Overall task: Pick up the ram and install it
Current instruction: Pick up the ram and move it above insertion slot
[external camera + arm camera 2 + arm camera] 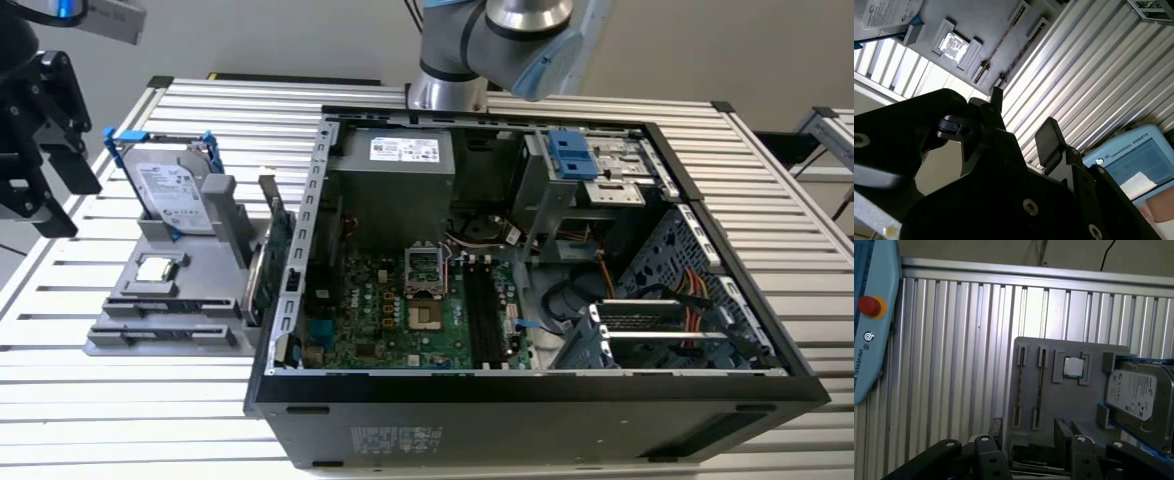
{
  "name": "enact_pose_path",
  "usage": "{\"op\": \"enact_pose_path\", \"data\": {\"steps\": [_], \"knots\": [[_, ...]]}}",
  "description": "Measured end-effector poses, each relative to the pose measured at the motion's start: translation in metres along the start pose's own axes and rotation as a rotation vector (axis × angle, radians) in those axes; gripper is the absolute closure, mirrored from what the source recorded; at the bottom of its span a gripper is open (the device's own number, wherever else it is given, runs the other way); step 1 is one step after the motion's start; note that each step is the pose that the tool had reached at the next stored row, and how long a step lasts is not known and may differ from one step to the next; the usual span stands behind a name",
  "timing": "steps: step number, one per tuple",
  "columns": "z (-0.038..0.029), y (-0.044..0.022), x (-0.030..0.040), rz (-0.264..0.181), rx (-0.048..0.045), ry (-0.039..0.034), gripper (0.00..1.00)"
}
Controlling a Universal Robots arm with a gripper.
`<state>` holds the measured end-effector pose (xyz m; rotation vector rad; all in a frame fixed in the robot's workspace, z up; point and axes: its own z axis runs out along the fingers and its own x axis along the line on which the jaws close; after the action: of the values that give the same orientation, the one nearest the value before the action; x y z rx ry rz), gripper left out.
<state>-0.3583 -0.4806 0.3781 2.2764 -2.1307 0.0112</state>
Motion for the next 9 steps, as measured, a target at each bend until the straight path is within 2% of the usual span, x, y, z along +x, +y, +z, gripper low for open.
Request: {"op": "enact_pose_path", "data": {"steps": [9], "knots": [[0.0050, -0.0001, -0.0001, 0.014, -0.0003, 0.0002, 0.00]]}}
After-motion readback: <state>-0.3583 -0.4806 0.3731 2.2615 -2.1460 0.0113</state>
